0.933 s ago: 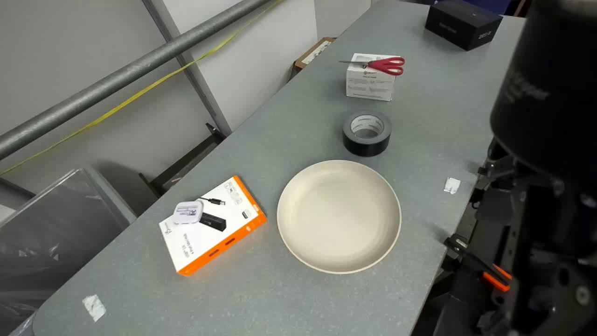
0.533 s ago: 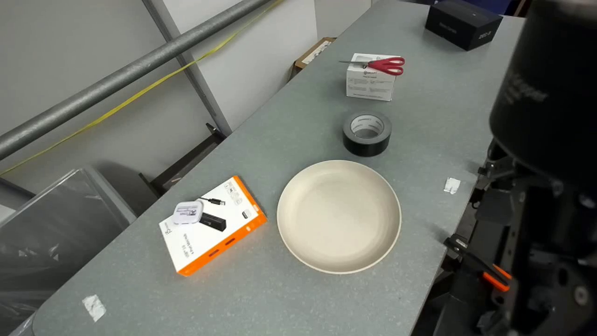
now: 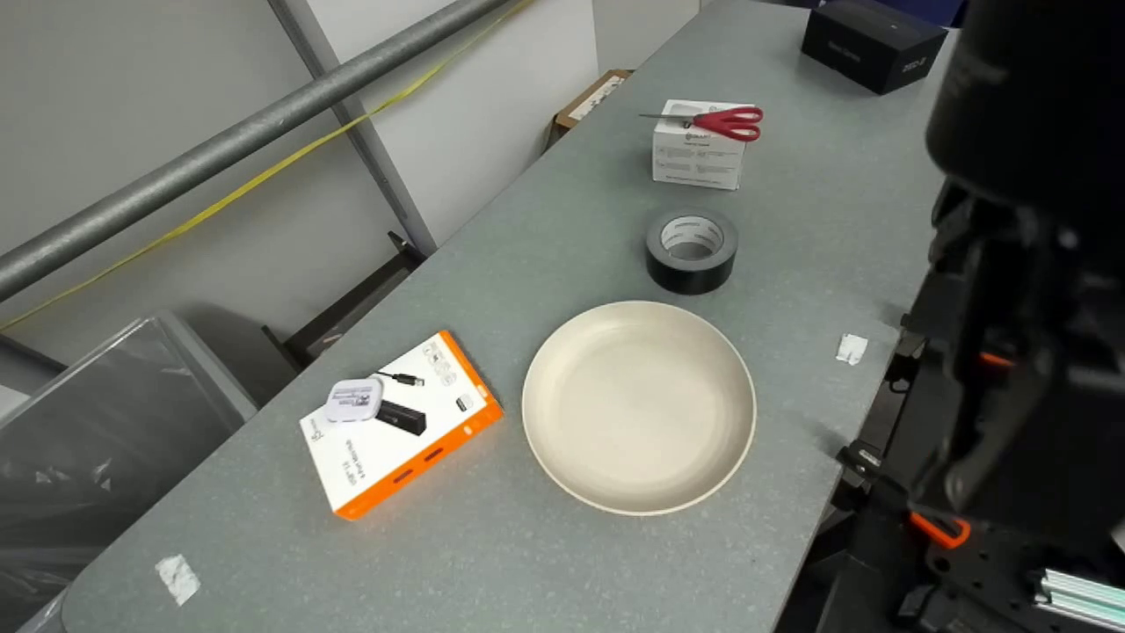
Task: Move the black object on the lid of the white cup to the right
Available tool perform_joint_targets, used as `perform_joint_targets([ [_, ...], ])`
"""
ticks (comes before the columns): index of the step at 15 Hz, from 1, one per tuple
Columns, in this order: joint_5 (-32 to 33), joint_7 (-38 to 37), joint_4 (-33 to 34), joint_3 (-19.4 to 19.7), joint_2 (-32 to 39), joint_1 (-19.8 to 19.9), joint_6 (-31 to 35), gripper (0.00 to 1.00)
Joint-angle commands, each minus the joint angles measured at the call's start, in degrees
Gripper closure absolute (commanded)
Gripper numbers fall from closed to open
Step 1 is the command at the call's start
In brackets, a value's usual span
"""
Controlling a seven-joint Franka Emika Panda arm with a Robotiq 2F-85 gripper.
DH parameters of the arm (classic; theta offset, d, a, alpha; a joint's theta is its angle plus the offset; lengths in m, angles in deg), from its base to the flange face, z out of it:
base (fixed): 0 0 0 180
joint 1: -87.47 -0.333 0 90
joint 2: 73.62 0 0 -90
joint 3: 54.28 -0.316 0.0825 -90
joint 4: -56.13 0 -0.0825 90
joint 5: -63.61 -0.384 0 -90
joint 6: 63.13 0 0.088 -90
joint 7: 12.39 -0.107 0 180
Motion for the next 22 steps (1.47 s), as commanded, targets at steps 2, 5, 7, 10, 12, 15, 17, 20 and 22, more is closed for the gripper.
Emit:
perform_joint_targets([
  [2, 11.0, 1.2, -1.7, 5.7, -2.6, 11.9, 3.2, 0.00],
  [5, 16.8, -0.4, -0.1, 8.6, 2.3, 19.4, 11.7, 0.00],
  [7, 17.5, -1.7, 0.7, 9.8, 3.5, 22.1, 14.1, 0.00],
  [10, 16.2, 0.1, -0.2, 10.3, 2.7, 21.8, 13.1, 0.00],
  [12, 16.2, -0.2, 0.0, 10.3, 2.9, 21.8, 13.2, 0.00],
  [15, 17.7, -1.9, -0.4, 9.0, 4.3, 22.7, 16.7, 0.00],
  [17, 19.7, -4.9, 0.2, 7.6, 11.1, 24.5, 23.2, 0.00],
  [20, 22.5, -12.8, 1.1, 5.7, 21.6, 27.5, 34.2, 0.00],
  [22, 25.9, -18.6, 2.9, 4.4, 28.6, 30.0, 38.9, 0.00],
])
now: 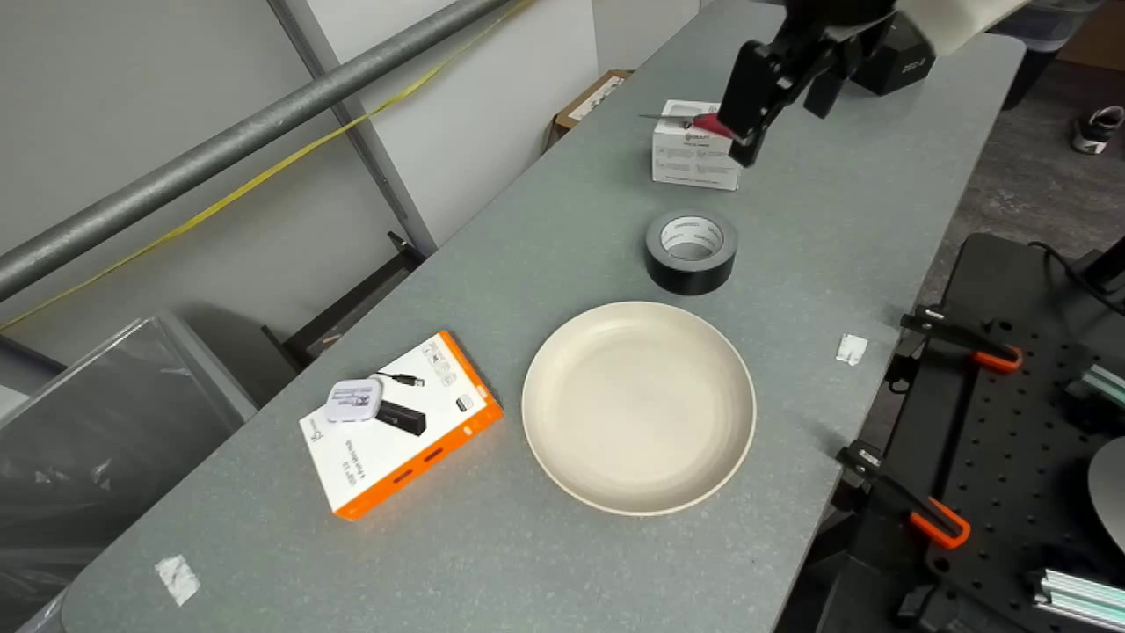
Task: Move the black object on the lid of the white cup to the right
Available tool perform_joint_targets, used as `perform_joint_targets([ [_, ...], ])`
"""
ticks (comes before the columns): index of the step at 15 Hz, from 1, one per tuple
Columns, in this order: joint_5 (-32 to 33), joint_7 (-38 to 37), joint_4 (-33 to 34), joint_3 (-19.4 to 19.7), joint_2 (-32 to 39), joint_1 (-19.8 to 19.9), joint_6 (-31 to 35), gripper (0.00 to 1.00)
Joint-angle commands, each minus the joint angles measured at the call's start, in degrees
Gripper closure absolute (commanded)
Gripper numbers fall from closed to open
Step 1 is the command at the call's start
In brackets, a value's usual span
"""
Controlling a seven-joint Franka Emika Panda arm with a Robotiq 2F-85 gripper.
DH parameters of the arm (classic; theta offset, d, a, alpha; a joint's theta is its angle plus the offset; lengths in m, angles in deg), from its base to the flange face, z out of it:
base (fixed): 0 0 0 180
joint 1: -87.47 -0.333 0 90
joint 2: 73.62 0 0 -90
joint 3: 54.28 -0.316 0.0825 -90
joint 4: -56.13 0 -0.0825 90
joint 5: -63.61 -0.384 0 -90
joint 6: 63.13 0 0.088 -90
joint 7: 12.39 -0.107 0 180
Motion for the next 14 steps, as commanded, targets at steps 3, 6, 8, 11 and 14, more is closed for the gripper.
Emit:
perform_joint_targets([
  [3, 11.3, -17.1, 8.8, -2.2, 21.7, 5.7, 9.7, 0.00],
  [6, 15.1, -23.6, 16.7, 1.8, 31.9, 2.4, 8.8, 0.00],
  [8, 11.9, -19.4, 12.4, 4.3, 27.0, -0.2, 8.6, 0.00],
  [11, 11.7, -19.1, 13.8, 6.3, 29.3, -1.9, 8.6, 0.00],
  [14, 11.7, -19.9, 13.9, 6.1, 29.4, -2.2, 9.3, 0.00],
])
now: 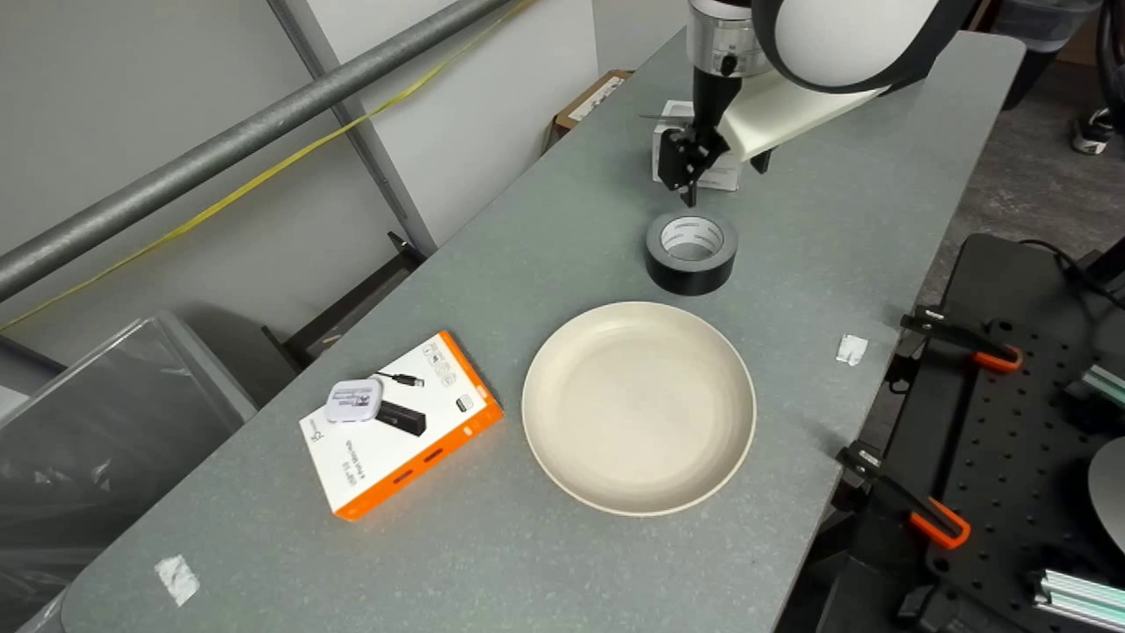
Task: Move the black object on the lid of the white cup to the right
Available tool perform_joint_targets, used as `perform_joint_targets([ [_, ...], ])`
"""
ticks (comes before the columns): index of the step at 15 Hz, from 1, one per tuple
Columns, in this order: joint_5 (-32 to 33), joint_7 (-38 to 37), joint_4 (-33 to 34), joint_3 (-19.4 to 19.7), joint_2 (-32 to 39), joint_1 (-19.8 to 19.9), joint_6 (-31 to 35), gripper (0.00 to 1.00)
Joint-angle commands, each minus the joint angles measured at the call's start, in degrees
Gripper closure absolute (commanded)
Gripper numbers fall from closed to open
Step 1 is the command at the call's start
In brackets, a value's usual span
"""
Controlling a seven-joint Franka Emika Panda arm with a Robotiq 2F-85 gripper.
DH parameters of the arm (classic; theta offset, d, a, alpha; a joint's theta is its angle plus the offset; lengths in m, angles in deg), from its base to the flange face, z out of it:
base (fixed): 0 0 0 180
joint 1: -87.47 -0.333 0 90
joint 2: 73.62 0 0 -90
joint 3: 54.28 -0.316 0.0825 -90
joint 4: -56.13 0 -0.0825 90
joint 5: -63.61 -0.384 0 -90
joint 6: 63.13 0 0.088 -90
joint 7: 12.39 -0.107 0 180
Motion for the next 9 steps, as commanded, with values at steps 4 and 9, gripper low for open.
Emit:
perform_joint_targets([
  [4, -3.9, -0.4, 4.0, 2.8, 7.1, -6.1, 2.5, 0.00],
  [9, -4.2, -3.9, 9.5, 5.5, 15.5, -11.4, 4.6, 0.00],
])
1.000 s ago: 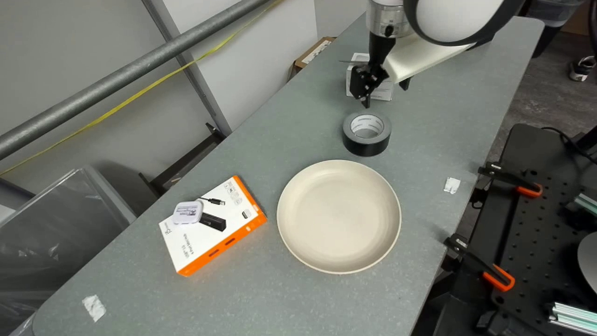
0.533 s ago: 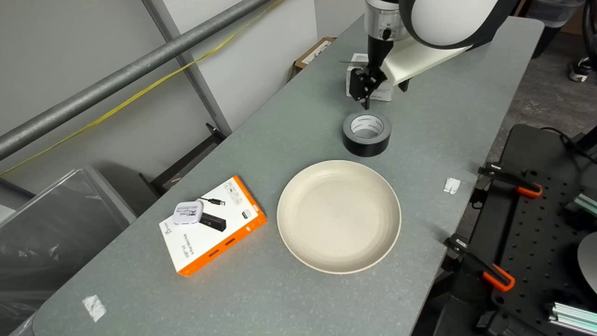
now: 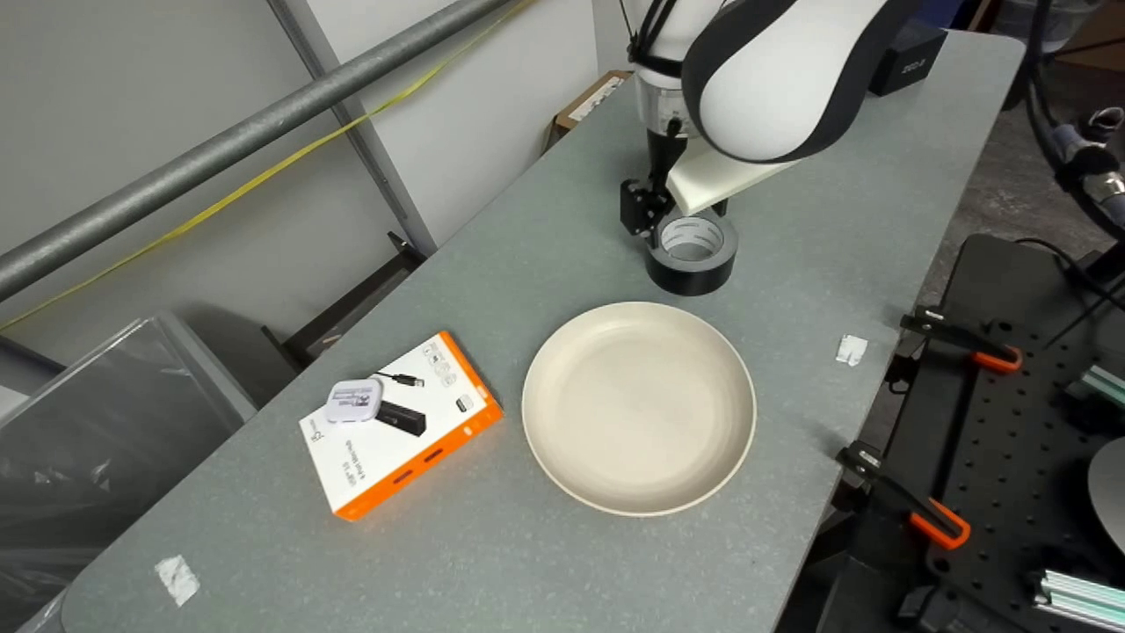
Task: Move the black object on the lid of the white cup to the right
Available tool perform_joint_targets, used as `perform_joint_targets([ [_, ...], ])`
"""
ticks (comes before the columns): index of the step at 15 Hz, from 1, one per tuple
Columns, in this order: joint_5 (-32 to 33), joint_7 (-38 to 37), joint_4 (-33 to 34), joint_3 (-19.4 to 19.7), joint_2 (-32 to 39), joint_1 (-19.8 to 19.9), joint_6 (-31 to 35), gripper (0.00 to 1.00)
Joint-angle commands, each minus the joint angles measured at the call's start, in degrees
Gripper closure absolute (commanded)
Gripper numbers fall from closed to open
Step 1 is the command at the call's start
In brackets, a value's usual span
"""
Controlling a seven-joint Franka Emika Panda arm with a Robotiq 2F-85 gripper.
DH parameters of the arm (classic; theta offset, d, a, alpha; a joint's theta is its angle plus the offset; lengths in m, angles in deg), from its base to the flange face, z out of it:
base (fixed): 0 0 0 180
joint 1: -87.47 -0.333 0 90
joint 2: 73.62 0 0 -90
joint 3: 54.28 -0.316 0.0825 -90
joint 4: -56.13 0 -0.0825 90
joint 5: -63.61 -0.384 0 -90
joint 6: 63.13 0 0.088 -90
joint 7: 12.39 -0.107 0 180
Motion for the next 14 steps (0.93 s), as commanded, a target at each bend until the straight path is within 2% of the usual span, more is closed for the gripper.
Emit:
perform_joint_targets([
  [1, -0.7, -3.1, 5.5, 3.8, 7.9, -4.9, 2.1, 0.00],
  [3, -1.1, -3.6, 7.4, 5.2, 10.7, -6.6, 2.2, 0.00],
  [4, -1.7, -3.3, 8.3, 5.6, 12.3, -7.0, 2.8, 0.06],
  [5, -2.5, -2.6, 9.0, 5.7, 13.5, -7.3, 3.2, 0.26],
  [8, -4.3, -2.1, 9.6, 6.6, 14.9, -8.4, 5.3, 0.51],
  [12, -8.4, 1.0, 8.5, 5.2, 13.0, -8.0, 6.1, 0.81],
  [14, -10.8, 3.9, 7.7, 3.1, 11.2, -7.0, 5.3, 0.96],
])
